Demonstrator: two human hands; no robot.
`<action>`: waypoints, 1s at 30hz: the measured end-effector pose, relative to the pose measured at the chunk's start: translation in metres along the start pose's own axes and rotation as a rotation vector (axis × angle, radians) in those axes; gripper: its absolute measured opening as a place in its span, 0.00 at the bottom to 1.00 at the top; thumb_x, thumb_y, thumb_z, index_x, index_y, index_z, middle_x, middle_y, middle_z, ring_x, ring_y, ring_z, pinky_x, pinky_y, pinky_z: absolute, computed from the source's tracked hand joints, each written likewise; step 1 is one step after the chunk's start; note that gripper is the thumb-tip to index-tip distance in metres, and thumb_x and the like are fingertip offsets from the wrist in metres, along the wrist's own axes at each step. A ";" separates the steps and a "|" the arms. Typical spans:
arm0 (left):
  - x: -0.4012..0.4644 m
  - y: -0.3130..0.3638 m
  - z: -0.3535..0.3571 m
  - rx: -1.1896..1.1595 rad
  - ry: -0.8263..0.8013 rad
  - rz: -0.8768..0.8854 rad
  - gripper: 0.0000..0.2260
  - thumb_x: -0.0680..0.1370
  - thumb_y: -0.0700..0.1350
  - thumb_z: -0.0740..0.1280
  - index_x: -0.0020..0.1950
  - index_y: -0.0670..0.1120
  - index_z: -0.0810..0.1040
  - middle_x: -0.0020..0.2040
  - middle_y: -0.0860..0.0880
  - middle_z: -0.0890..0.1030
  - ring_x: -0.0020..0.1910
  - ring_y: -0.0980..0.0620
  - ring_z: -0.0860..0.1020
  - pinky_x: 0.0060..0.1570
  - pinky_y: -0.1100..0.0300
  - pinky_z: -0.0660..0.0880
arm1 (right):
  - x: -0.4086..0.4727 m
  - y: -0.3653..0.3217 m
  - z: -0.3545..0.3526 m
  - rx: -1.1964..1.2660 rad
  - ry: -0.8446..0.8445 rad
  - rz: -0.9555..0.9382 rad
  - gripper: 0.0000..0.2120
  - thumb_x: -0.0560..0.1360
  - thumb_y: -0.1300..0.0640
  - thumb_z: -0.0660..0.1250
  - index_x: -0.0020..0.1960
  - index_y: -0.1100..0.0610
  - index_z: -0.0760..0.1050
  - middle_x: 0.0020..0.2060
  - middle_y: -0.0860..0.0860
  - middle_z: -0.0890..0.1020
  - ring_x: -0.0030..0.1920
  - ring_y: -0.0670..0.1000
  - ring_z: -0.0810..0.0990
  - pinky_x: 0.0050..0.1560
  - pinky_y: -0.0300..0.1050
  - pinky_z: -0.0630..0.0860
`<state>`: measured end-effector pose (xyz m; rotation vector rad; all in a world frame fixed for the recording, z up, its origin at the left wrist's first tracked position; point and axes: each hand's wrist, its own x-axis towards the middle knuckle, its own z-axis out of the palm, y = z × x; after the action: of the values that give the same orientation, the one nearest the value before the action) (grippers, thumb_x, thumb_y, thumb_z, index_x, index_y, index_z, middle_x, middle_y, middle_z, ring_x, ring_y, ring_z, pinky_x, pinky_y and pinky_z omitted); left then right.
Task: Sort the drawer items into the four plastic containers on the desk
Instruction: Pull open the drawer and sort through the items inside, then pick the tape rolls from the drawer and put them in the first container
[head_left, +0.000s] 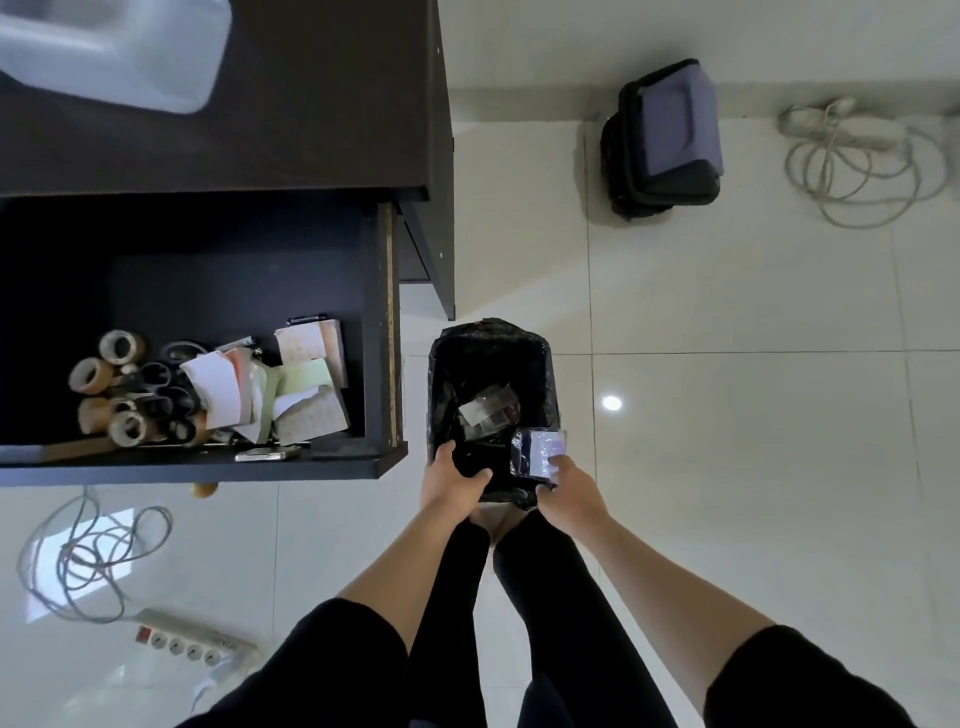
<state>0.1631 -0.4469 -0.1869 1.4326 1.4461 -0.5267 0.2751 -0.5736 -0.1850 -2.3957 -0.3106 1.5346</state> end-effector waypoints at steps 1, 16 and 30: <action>-0.012 0.000 -0.002 0.004 -0.002 0.003 0.33 0.74 0.50 0.69 0.76 0.49 0.58 0.72 0.45 0.68 0.68 0.45 0.70 0.63 0.55 0.70 | -0.011 0.000 -0.001 0.011 -0.008 0.001 0.24 0.75 0.60 0.60 0.71 0.56 0.62 0.60 0.55 0.77 0.50 0.53 0.78 0.45 0.40 0.71; -0.152 -0.004 -0.051 -0.080 0.191 0.267 0.21 0.77 0.47 0.65 0.69 0.47 0.68 0.65 0.48 0.72 0.64 0.51 0.73 0.62 0.59 0.71 | -0.125 -0.051 0.003 0.097 0.094 -0.188 0.19 0.76 0.59 0.60 0.67 0.56 0.67 0.51 0.53 0.81 0.52 0.53 0.78 0.51 0.42 0.73; -0.149 -0.022 -0.211 -0.292 0.581 0.473 0.10 0.78 0.43 0.64 0.59 0.45 0.74 0.55 0.51 0.77 0.53 0.54 0.76 0.50 0.63 0.72 | -0.150 -0.190 0.049 0.119 0.526 -0.591 0.08 0.76 0.58 0.62 0.54 0.57 0.75 0.46 0.51 0.75 0.45 0.51 0.76 0.41 0.43 0.72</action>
<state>0.0433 -0.3455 0.0193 1.6844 1.4642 0.4158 0.1628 -0.4388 -0.0115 -2.2217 -0.6996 0.6269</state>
